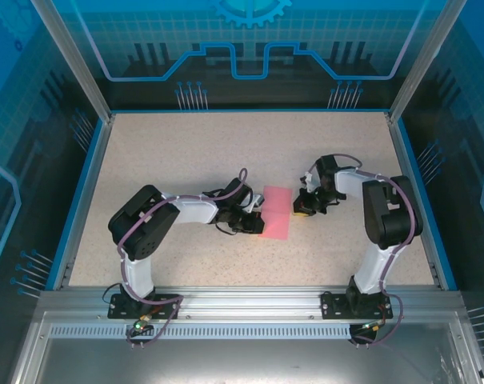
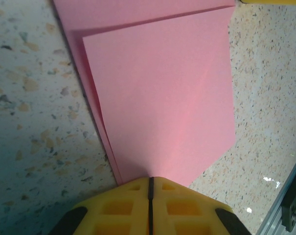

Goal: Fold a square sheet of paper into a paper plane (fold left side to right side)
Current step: Fold the triangle a second time at the center of the table.

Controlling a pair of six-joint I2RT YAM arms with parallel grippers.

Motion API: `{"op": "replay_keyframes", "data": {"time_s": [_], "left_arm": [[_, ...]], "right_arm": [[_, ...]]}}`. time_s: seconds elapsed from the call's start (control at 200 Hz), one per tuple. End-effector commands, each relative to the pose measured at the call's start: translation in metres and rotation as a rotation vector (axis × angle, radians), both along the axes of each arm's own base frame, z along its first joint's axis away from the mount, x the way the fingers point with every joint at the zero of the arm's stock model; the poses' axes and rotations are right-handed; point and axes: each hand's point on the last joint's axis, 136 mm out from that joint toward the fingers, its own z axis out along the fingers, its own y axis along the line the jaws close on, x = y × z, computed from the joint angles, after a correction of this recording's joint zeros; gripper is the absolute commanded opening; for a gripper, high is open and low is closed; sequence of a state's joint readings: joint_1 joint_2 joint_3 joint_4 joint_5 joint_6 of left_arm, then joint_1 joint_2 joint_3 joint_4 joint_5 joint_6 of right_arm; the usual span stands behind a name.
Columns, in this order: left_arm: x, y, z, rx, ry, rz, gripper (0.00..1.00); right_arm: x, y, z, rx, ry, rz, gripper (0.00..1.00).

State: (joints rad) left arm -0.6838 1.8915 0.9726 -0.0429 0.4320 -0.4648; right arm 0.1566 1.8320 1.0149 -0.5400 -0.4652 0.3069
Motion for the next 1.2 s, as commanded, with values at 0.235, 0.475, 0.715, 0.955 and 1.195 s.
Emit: {"op": "replay_keyframes", "data": {"time_s": [0.235,0.475,0.715,0.955,1.195], "left_arm": [[-0.024,0.036,-0.040,0.195,0.076,0.016,0.09],[-0.022,0.031,-0.032,0.181,0.064,0.005,0.09],[-0.010,0.006,0.008,0.096,0.005,-0.027,0.10],[-0.010,-0.022,0.026,0.087,-0.033,-0.097,0.10],[0.000,-0.027,0.010,0.123,-0.028,-0.089,0.11]], "right_arm": [[-0.017,0.047,0.039,0.173,-0.071,0.085,0.00],[-0.018,0.064,0.007,0.110,0.000,0.102,0.00],[-0.033,0.044,-0.022,-0.026,0.087,0.104,0.00],[-0.034,0.045,-0.023,-0.021,0.085,0.108,0.00],[-0.036,0.046,-0.023,-0.019,0.083,0.115,0.00]]}}
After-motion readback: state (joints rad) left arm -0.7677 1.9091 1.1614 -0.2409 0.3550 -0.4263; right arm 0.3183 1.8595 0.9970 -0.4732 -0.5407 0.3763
